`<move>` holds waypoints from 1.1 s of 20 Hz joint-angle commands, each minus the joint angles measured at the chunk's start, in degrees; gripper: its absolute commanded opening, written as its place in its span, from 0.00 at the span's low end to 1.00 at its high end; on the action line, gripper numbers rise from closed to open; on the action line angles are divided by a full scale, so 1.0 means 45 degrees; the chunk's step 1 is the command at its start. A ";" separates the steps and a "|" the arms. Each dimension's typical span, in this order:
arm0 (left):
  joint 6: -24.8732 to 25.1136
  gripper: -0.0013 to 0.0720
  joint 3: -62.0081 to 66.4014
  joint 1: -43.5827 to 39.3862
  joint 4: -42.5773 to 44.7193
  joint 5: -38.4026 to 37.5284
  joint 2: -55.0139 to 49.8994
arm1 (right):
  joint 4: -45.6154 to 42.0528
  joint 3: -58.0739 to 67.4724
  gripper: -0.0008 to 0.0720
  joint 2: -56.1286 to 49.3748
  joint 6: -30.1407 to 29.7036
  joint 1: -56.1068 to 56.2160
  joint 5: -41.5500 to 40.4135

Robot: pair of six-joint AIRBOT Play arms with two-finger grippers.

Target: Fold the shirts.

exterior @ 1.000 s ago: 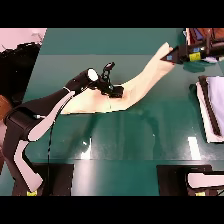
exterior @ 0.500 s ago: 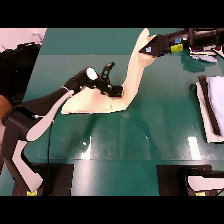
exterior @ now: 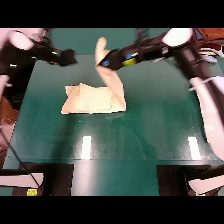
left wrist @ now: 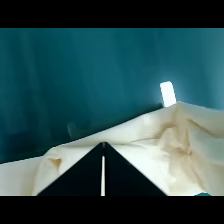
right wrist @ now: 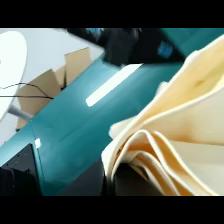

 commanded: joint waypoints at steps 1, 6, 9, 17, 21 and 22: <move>0.0005 0.05 0.0005 0.1938 0.0850 -0.0947 0.1758 | 0.0559 0.0874 0.08 -0.2098 -0.0962 0.2059 -0.1695; 0.0010 0.05 0.0000 0.2676 0.0903 -0.1661 0.2351 | 0.0389 0.2705 0.67 -0.4119 -0.1151 0.2827 -0.1273; 0.0010 0.05 0.0000 0.2671 0.0899 -0.1851 0.2346 | -0.0583 0.0588 0.60 -0.2788 -0.0282 0.1710 -0.0976; 0.0010 0.05 -0.0010 0.2633 0.0835 -0.2166 0.2346 | -0.2084 -0.6528 0.89 0.0316 0.1438 -0.3585 -0.0393; 0.0010 0.05 -0.0010 0.2633 0.0758 -0.2108 0.2331 | -0.1763 -0.7800 0.87 -0.0466 0.1802 -0.4041 -0.0321; 0.0010 0.05 -0.0010 0.2637 0.0753 -0.2108 0.2322 | -0.1161 -0.7776 0.87 -0.0826 0.1778 -0.3900 -0.0330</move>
